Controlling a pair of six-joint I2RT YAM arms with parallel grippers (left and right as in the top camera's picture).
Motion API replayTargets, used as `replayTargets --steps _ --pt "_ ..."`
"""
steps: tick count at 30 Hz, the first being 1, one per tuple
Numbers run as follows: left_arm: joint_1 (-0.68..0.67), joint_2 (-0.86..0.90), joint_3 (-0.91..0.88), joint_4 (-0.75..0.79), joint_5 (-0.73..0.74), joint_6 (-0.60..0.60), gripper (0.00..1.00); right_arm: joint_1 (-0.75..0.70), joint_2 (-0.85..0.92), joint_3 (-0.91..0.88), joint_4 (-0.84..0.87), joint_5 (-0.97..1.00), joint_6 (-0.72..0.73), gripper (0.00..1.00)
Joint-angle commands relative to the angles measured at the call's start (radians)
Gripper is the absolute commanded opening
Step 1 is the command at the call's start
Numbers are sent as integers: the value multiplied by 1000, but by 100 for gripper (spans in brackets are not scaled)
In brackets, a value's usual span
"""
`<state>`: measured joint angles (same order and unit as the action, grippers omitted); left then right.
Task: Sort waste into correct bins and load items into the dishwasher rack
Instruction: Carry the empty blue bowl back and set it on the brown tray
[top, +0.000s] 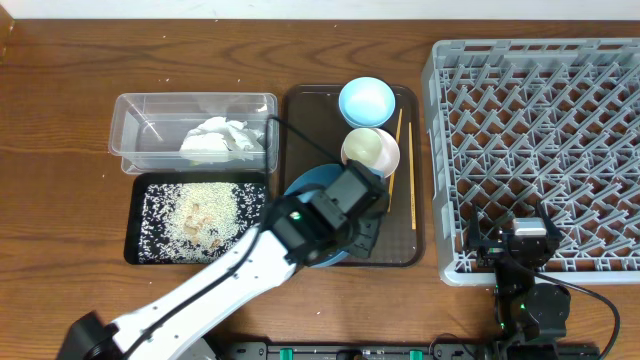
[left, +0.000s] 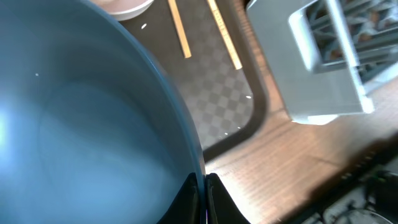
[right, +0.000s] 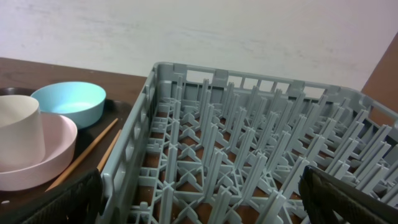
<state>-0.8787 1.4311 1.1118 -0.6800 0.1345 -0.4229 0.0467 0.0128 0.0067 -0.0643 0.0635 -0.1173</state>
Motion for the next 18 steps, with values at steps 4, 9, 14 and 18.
replayTargets --steps 4,9,14,18 --pt "-24 84 25 23 -68 -9 6 -7 0 -1 -3 7 -3 99" --pt "-26 112 25 39 -68 -10 6 -7 0 -1 -3 7 -3 99" --pt "-26 113 25 39 -68 -10 28 -7 0 -1 -3 7 -3 99" --pt "-26 108 25 38 -64 -14 34 -7 0 -1 -3 7 -3 99"
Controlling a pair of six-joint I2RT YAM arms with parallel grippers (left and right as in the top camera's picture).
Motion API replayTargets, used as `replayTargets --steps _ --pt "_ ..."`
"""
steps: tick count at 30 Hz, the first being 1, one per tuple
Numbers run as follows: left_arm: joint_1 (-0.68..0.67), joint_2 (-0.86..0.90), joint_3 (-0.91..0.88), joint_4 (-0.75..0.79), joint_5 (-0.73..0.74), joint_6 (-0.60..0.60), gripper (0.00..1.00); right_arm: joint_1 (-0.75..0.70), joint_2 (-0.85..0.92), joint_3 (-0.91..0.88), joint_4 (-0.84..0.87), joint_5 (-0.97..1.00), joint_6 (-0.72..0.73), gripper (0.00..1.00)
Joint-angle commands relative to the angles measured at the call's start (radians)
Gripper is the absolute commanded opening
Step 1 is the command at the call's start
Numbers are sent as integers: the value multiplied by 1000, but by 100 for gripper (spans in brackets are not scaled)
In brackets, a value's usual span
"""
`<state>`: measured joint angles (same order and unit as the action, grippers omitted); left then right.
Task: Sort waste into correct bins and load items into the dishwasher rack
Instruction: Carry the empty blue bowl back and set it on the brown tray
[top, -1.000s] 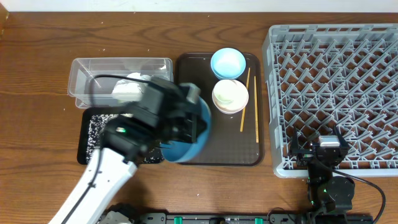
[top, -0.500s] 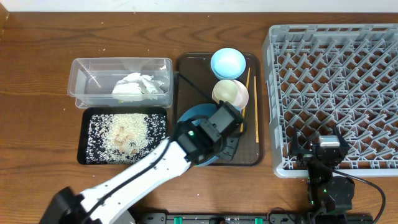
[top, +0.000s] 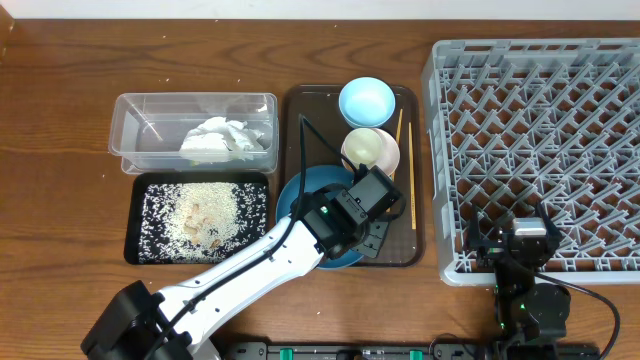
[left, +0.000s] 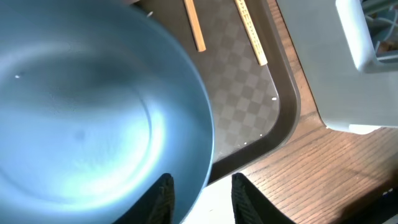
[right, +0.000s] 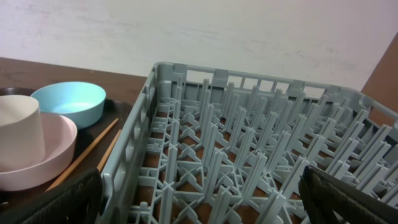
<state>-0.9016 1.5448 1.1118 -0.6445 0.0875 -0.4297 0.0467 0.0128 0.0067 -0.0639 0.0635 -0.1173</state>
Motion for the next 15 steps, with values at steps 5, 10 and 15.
replayTargets --steps 5,10,15 --pt "-1 -37 35 3 -18 -29 34 -7 0 -1 -4 7 -3 99" --pt "34 -108 45 -3 -18 -29 34 -7 0 -1 -4 7 -3 99" --pt "116 -182 45 -32 -18 -49 34 -7 0 -1 -4 7 -3 99"
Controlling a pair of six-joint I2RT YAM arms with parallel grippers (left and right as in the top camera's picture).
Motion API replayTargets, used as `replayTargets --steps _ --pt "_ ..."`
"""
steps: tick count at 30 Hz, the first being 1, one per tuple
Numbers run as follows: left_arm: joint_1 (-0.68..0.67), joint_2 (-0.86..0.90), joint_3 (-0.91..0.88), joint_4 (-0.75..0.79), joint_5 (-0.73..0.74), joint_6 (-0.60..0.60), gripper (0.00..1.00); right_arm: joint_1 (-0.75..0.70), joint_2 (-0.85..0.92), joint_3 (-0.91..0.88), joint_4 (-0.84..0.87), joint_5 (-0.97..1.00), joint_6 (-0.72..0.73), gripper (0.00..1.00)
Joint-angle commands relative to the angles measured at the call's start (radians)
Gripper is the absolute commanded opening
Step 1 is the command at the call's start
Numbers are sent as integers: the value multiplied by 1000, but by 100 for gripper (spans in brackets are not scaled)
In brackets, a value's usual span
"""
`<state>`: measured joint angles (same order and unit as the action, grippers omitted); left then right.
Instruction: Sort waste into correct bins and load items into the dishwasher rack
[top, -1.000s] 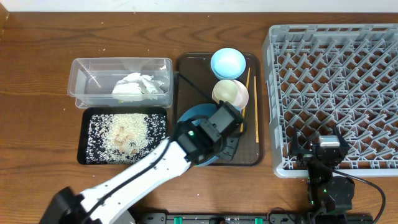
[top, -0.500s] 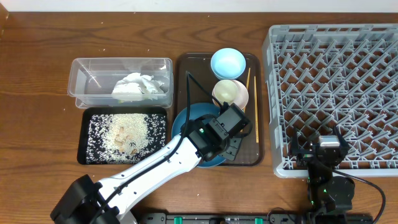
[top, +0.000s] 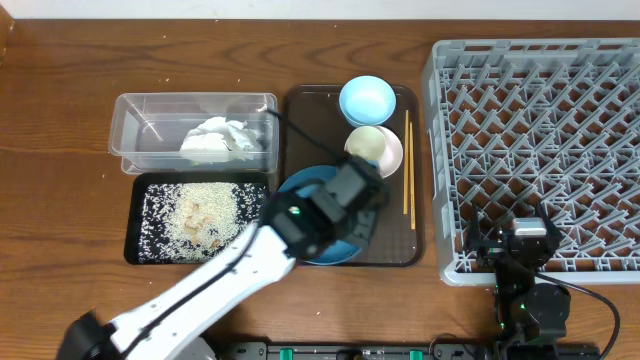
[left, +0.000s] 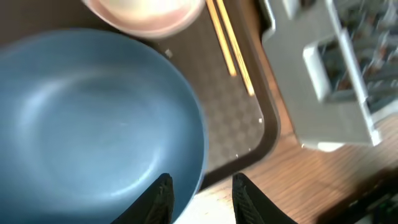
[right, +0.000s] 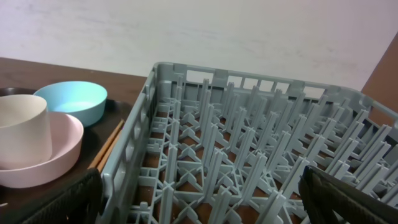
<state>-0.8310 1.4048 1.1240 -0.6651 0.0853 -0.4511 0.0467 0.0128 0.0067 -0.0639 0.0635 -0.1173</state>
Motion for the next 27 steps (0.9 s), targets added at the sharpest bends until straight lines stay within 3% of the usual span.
replayTargets --steps 1,7,14,17,24,26,27 --pt "63 -52 32 -19 -15 -46 34 -7 0 -1 -4 7 -3 99" --pt "186 -98 32 -89 -16 -71 39 -7 0 -1 -4 7 -3 99" --pt "433 -165 32 -164 -15 -71 41 -7 0 -1 -4 7 -3 99" --pt "524 -187 32 -165 -16 -71 55 -7 0 -1 -4 7 -3 99" --pt "660 -195 32 -180 -16 -71 67 -7 0 -2 -3 7 -3 99" --pt "674 -195 32 -193 -16 -71 79 -7 0 -1 -3 6 -3 99" --pt "678 -195 32 -195 -16 -71 80 -7 0 -1 -3 6 -3 99"
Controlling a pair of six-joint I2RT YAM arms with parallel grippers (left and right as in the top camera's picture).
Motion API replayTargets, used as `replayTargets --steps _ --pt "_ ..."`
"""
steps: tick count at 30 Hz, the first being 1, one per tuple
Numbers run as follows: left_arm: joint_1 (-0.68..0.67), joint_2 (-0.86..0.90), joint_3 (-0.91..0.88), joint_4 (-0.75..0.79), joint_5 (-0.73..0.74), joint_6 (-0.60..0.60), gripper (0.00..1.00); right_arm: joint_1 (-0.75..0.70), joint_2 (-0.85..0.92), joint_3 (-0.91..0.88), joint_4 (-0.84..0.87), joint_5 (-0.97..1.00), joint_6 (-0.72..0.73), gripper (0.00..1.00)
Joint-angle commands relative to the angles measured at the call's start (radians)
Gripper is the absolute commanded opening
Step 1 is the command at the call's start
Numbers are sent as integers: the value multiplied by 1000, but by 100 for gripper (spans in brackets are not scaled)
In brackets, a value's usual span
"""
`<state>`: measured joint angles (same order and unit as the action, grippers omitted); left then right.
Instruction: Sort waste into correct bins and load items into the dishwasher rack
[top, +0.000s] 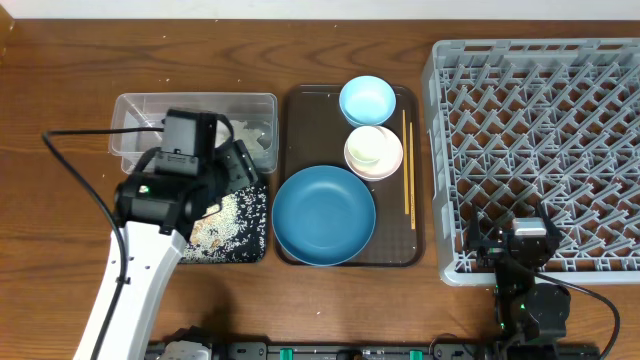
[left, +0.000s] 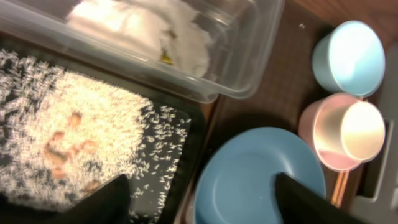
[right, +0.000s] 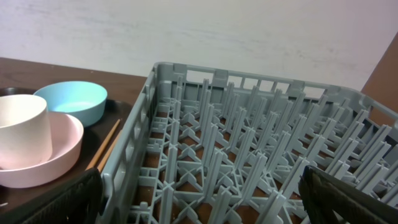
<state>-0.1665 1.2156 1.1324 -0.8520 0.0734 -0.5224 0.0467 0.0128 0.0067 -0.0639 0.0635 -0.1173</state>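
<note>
A blue plate (top: 324, 215) lies flat on the brown tray (top: 296, 110), and shows as the blue plate (left: 261, 177) in the left wrist view. Behind it are a light blue bowl (top: 367, 100) and a pink bowl (top: 388, 160) holding a cream cup (top: 368, 147); wooden chopsticks (top: 407, 170) lie at the tray's right. My left gripper (top: 238, 168) hangs open and empty to the left, over the black rice tray (top: 240, 235) and clear bin (top: 140, 105). My right gripper (right: 199, 208) is open at the front of the grey rack (top: 540, 140).
The clear bin (left: 249, 56) holds crumpled white paper (left: 143, 31). The black tray (left: 180, 143) carries scattered rice and food scraps (left: 68, 146). The rack (right: 249, 155) fills the table's right side, its pegs bare. My left arm crosses the table's lower left.
My left gripper has moved from over the blue plate's right edge to over the rice tray and clear bin. The plate stays flat on the brown tray. The right arm has not moved.
My left gripper was shut on the blue plate's rim over the brown tray. Then it stood open with the plate resting on the tray. Then it was higher above the plate, with the chopsticks lying straighter. Now it is off to the left.
</note>
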Motion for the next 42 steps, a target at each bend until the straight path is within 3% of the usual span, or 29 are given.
replayTargets --steps 1,7,11,19,27,32,37,42 --pt "13 -5 24 -7 -4 1 81 -7 0 -1 -3 6 -3 99" --pt "13 -5 24 -7 -5 1 86 -7 0 -1 42 -121 89 99" --pt "14 -6 24 55 -25 2 88 -7 0 11 103 -240 272 99" --pt "43 -7 24 83 -26 1 90 -6 131 277 -185 -231 323 99" --pt "43 -7 24 83 -26 1 90 -6 569 755 -415 -423 355 99" --pt "43 -7 24 83 -26 1 91 17 890 995 -523 -704 430 99" --pt "43 -7 24 83 -26 1 91 130 1142 1075 -419 -898 573 99" --pt "43 -7 24 83 -26 1 91 259 1320 1074 -208 -921 619 99"
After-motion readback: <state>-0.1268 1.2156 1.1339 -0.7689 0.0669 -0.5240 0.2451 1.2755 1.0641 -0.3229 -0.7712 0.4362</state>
